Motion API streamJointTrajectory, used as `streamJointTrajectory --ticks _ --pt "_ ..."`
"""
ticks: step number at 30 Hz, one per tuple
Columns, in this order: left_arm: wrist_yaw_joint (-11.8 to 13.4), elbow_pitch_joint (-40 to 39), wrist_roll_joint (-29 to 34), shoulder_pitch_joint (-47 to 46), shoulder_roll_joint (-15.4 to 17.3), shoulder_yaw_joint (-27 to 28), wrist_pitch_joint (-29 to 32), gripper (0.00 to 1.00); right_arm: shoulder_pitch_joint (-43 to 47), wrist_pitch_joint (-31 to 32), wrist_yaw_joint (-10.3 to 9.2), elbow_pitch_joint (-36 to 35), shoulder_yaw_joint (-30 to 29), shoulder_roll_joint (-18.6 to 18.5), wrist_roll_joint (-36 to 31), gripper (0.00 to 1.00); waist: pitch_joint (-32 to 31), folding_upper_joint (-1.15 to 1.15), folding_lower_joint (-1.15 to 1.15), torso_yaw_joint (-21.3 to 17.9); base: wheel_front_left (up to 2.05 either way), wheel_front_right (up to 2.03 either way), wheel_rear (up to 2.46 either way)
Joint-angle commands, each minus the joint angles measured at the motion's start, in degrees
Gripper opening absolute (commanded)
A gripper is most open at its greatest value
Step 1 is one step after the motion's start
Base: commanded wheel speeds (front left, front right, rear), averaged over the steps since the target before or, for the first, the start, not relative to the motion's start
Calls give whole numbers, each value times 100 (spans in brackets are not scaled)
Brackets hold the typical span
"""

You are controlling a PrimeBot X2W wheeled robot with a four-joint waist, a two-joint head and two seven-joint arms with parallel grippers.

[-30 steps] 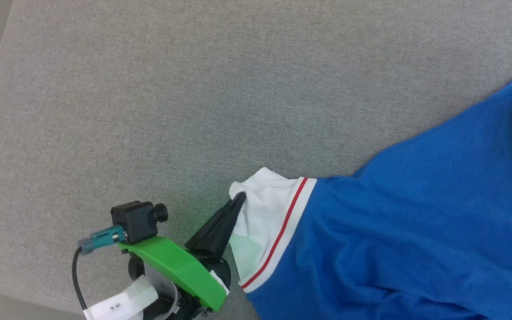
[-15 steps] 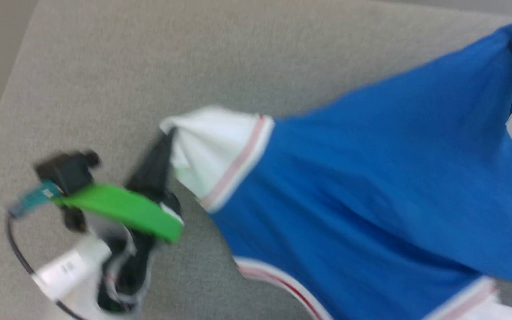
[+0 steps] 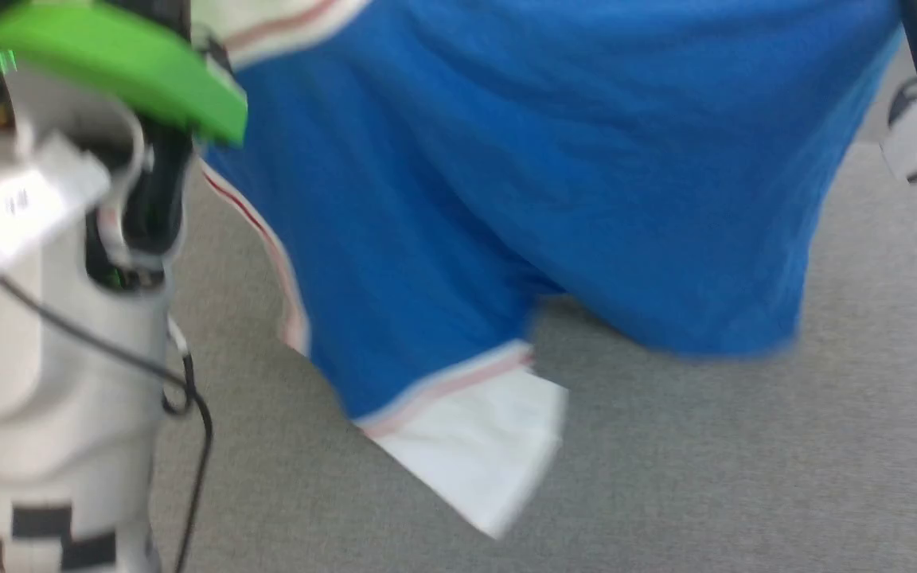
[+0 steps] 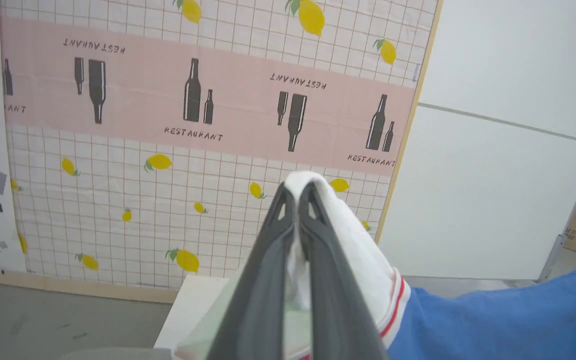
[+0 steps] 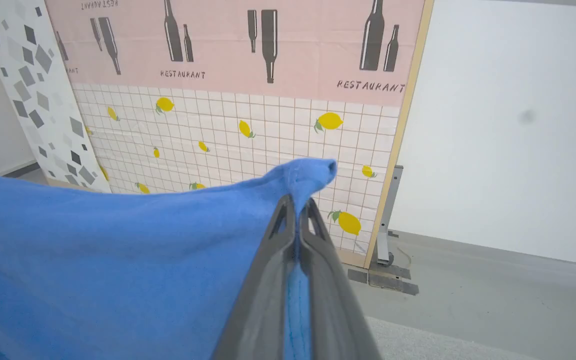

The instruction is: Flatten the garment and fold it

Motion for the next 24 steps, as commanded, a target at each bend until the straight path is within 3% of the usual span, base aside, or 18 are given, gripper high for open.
streamJointTrajectory --ticks 1,6,13,24 --pt "-87 204 116 -298 95 -64 45 0 -201 26 -8 18 90 38 -16 0 -409 0 0 -295 0 0 0" --pt "-138 1026 151 -1152 136 -97 179 0 -787 54 -8 349 279 196 -87 0 -562 0 0 -467 0 0 0" --pt "-160 2119 354 -2068 277 -171 191 0 -1569 98 -8 1321 324 426 -317 0 -539 0 0 -670 0 0 0" --pt "-68 2900 503 -3135 205 -279 108 0 -2526 85 -8 2249 268 548 -611 0 147 0 0 -890 0 0 0"
